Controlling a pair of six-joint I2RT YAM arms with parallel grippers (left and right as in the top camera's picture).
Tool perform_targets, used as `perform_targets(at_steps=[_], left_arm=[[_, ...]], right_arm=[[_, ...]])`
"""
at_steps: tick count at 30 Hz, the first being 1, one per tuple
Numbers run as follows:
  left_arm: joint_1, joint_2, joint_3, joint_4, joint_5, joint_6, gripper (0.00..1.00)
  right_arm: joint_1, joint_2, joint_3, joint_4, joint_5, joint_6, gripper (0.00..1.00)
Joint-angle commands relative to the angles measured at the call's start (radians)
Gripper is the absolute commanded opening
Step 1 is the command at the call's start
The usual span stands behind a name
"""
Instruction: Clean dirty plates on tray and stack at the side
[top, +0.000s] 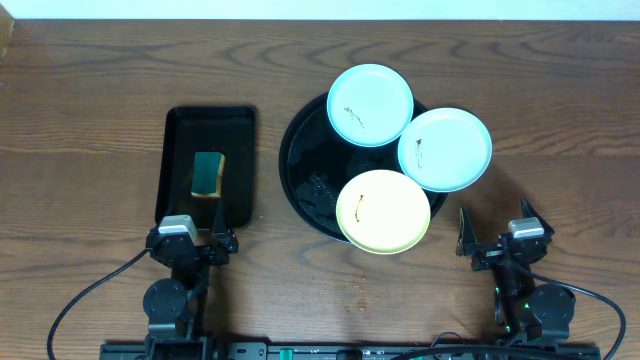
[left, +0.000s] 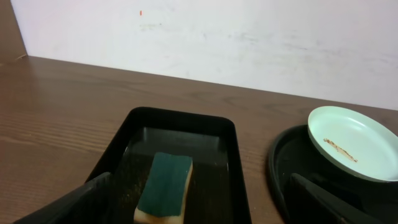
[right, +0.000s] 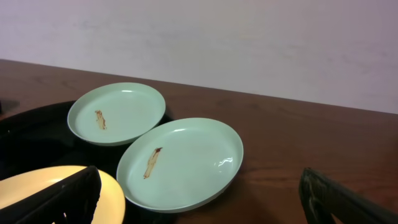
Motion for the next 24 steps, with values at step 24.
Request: perform_targets(at_steps=[24], left_arm=[[0.003, -0.005, -0.009, 0.087, -0.042, -0.019, 0.86]], right_arm=[[0.012, 0.398, 0.565, -0.388, -0.134, 0.129, 0.99]])
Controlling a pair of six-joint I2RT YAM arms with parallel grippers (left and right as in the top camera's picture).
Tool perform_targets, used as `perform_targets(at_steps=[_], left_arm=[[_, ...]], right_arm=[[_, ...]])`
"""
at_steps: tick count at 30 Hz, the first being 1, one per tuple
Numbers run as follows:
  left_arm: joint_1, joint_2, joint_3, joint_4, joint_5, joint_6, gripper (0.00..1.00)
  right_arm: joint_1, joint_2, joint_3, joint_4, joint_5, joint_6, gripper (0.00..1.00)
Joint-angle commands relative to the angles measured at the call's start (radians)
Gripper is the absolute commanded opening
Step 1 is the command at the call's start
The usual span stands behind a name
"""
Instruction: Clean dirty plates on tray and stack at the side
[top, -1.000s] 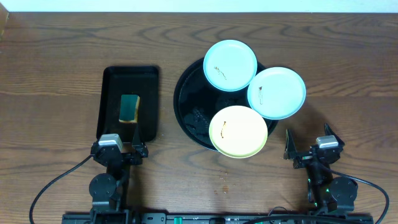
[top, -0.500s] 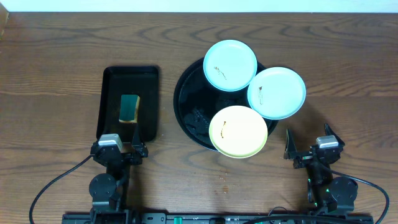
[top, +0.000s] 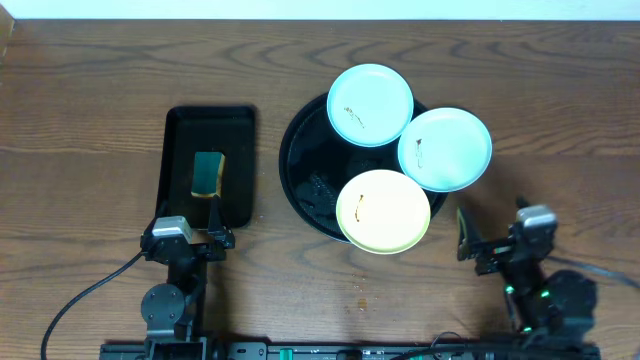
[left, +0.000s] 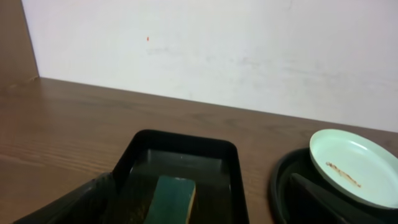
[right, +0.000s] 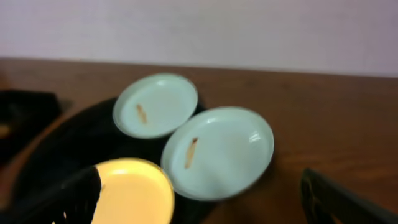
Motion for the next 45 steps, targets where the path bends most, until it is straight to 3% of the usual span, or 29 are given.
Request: perform_targets(at_steps=[1, 7, 11, 15, 17, 19, 20, 23, 29, 35, 40, 45], left_arm=[[0.003, -0.005, -0.005, -0.008, -0.011, -0.026, 0.86], [0.003, -0.005, -0.005, -0.009, -0.008, -0.027, 0.86], [0.003, -0.005, -0.005, -0.009, -0.008, -0.027, 0.86], [0.003, -0.005, -0.005, -0.008, -0.011, -0.026, 0.86], [0.003, -0.005, -0.005, -0.006, -0.012, -0.027, 0.86], [0.003, -0.005, -0.005, -0.004, -0.005, -0.028, 0.86], [0.003, -0.005, -0.001, -0.006, 0.0, -0.031, 0.86], [0.003, -0.002, 0.045, -0.075, 0.001, -0.081, 0.86], [0.003, 0.133, 0.304, -0.327, 0.074, -0.084, 0.86], [0.003, 0.533, 0.734, -0.632, 0.109, 0.057, 0.86], [0.003, 0.968, 1.202, -1.08, 0.138, 0.108, 0.86], [0.003, 1.246, 1.426, -1.229, 0.166, 0.107, 0.86]], right_arm=[[0.012, 0.218, 0.275, -0.151, -0.047, 0.027, 0.99], [0.012, 0.711, 0.891, -0.837, -0.066, 0.027, 0.99], [0.012, 0.9, 1.107, -1.044, -0.092, 0.026, 0.99], [0.012, 1.001, 1.155, -1.102, -0.182, 0.027, 0.99], [0.018, 1.03, 1.152, -1.125, -0.228, 0.027, 0.75], [0.03, 1.044, 1.14, -1.136, -0.215, 0.037, 0.5], [0.036, 1.044, 1.128, -1.132, -0.192, 0.074, 0.48], [0.055, 1.034, 1.093, -1.117, -0.08, 0.203, 0.5], [0.121, 1.031, 0.981, -1.066, 0.03, 0.289, 0.54], [0.22, 1.031, 0.811, -0.903, 0.095, 0.399, 0.58], [0.307, 1.031, 0.648, -0.72, 0.106, 0.478, 0.6], [0.359, 1.032, 0.519, -0.578, 0.145, 0.555, 0.59]])
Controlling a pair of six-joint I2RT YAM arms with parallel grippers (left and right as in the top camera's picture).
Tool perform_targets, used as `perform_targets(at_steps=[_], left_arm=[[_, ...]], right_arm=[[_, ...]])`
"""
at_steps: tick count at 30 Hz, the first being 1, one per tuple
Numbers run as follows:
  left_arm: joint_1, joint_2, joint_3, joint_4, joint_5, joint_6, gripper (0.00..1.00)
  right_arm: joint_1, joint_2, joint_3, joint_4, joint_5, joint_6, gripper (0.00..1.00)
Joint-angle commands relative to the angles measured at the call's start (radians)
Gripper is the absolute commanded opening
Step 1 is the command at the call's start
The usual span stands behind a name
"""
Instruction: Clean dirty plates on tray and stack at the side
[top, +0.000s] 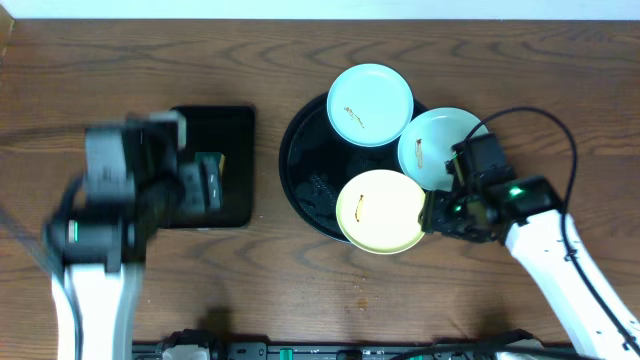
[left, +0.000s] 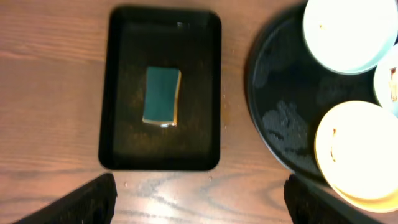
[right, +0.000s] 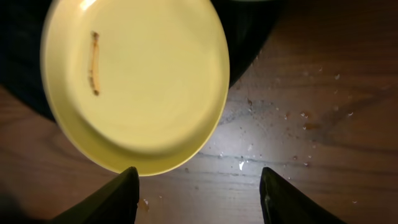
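Three stained plates sit on the round black tray (top: 305, 165): a yellow plate (top: 383, 211) at the front, one pale teal plate (top: 370, 92) at the back and another teal plate (top: 440, 148) on the right. Each carries a brown streak. My right gripper (right: 202, 199) hangs open, pointing down over bare table just off the yellow plate's (right: 134, 81) near rim. A green sponge (left: 161, 95) lies in the black rectangular tray (left: 115, 93). My left gripper (left: 199, 205) is open high above the table, in front of that tray, holding nothing.
Crumbs and wet specks dot the wood (right: 298, 118) beside the yellow plate. The left arm (top: 105, 200) is blurred in the overhead view and hides the sponge tray's left half. Wooden table lies to the right of the round tray (top: 570, 120).
Both arms have left the table's front edge. The left wrist now looks straight down on the sponge tray from high up. The right gripper now points down at the yellow plate's right rim.
Both grippers were open and low at the front edge, left facing the sponge tray, right facing the plates. Then both wrist views sat slightly higher. Now both arms are out over the table. The plates and sponge lie where they were.
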Motion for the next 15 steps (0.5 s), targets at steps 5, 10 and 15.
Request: perform_targets(at_steps=[5, 10, 15], left_arm=[[0.003, 0.224, 0.078, -0.052, 0.106, 0.023, 0.86], [0.003, 0.29, 0.078, -0.051, 0.106, 0.023, 0.86], [0.003, 0.304, 0.078, -0.055, 0.105, 0.023, 0.86]], right_arm=[[0.033, -0.002, -0.15, 0.147, 0.062, 0.138, 0.54], [0.033, 0.005, -0.216, 0.286, 0.062, 0.199, 0.45], [0.034, 0.044, -0.248, 0.368, 0.062, 0.24, 0.41]])
